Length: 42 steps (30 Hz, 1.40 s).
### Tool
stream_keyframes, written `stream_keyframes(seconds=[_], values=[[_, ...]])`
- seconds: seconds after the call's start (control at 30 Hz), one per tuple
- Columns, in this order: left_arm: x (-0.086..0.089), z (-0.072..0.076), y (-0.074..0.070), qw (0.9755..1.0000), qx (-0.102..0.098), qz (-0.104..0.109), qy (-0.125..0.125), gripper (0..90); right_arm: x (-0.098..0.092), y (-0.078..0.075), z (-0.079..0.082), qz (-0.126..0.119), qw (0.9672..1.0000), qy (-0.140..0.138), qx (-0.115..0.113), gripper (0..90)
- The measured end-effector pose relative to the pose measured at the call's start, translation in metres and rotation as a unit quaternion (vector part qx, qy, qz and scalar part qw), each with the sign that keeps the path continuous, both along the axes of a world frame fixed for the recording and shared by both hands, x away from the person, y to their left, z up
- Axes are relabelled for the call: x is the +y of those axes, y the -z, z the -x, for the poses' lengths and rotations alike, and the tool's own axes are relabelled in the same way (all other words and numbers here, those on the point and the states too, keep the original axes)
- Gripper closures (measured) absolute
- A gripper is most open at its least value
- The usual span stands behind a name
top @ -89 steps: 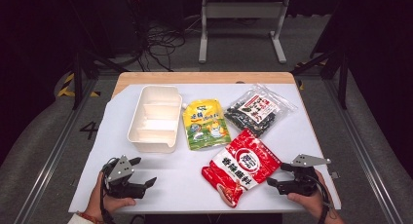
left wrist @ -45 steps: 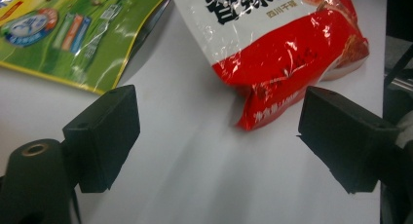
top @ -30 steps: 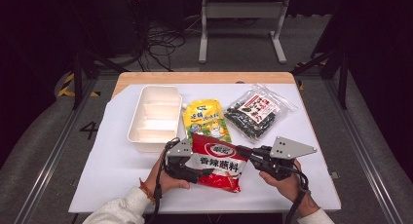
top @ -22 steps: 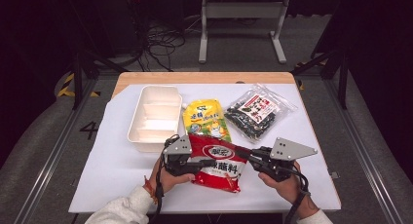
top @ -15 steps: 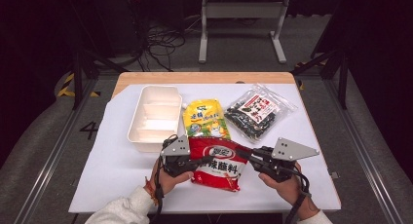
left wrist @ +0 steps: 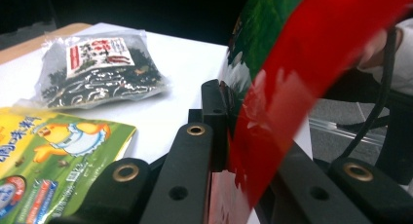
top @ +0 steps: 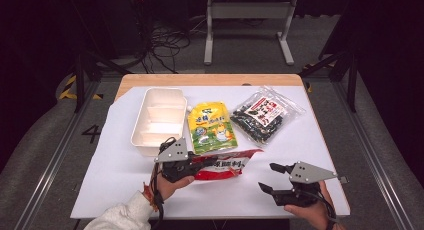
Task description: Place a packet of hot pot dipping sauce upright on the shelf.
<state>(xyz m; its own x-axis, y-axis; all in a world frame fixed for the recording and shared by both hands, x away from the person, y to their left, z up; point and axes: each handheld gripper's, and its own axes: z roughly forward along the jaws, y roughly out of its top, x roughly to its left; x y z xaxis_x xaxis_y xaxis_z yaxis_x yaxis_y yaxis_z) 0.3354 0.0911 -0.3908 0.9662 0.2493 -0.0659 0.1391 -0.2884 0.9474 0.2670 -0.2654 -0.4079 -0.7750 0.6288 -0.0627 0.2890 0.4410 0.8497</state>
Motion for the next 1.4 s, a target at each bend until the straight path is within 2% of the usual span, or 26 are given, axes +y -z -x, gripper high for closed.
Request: stream_keyframes(seconds=[0.1, 0.2, 0.33, 0.5, 0.67, 0.83, 0.87, 0.9, 1.03, 1.1, 1.2, 1.27, 1.4], values=[[0.002, 0.001, -0.006, 1.0, -0.007, 0.001, -0.001, 90.0, -0.012, 0.014, 0.004, 0.026, 0.9994, 0.024, 0.004, 27.7], [0.006, -0.001, -0.011, 0.9999, -0.012, 0.007, -0.005, 90.0, -0.021, 0.019, 0.003, 0.023, 0.999, 0.037, 0.005, 24.6], [0.014, -0.004, -0.019, 0.9996, -0.02, 0.016, -0.013, 90.0, -0.028, 0.024, 0.001, 0.046, 0.997, 0.062, -0.002, 22.8], [0.029, -0.01, -0.032, 0.9988, -0.028, 0.03, -0.028, 90.0, -0.03, 0.027, -0.001, 0.049, 0.9962, 0.072, 0.0, 21.8], [0.049, -0.021, -0.05, 0.9966, -0.055, 0.034, -0.051, 90.0, -0.029, 0.03, -0.003, 0.046, 0.9964, 0.071, 0.005, 21.4], [0.073, -0.04, -0.068, 0.9941, -0.066, 0.029, -0.081, 90.0, -0.027, 0.033, -0.004, 0.049, 0.9962, 0.071, 0.011, 21.4], [0.081, -0.047, -0.073, 0.9928, -0.07, 0.025, -0.094, 90.0, -0.027, 0.033, -0.004, 0.05, 0.996, 0.073, 0.013, 21.4], [0.081, -0.047, -0.073, 0.9928, -0.07, 0.025, -0.094, 90.0, -0.027, 0.033, -0.004, 0.05, 0.996, 0.073, 0.013, 21.4], [0.102, -0.066, -0.081, 0.9894, -0.075, 0.027, -0.122, 90.0, -0.026, 0.035, -0.005, 0.046, 0.9961, 0.074, 0.018, 21.4], [0.109, -0.074, -0.081, 0.9884, -0.069, 0.029, -0.132, 90.0, -0.025, 0.036, -0.005, 0.045, 0.996, 0.074, 0.02, 21.4], [0.118, -0.087, -0.081, 0.9865, -0.069, 0.021, -0.147, 90.0, -0.025, 0.038, -0.004, 0.048, 0.9959, 0.073, 0.023, 21.4], [0.121, -0.096, -0.079, 0.9862, -0.066, 0.02, -0.151, 90.0, -0.025, 0.038, -0.003, 0.05, 0.9957, 0.074, 0.024, 21.4], [0.124, -0.112, -0.081, 0.9835, -0.071, 0.009, -0.166, 90.0, -0.028, 0.04, -0.001, 0.044, 0.9955, 0.08, 0.027, 21.5]])
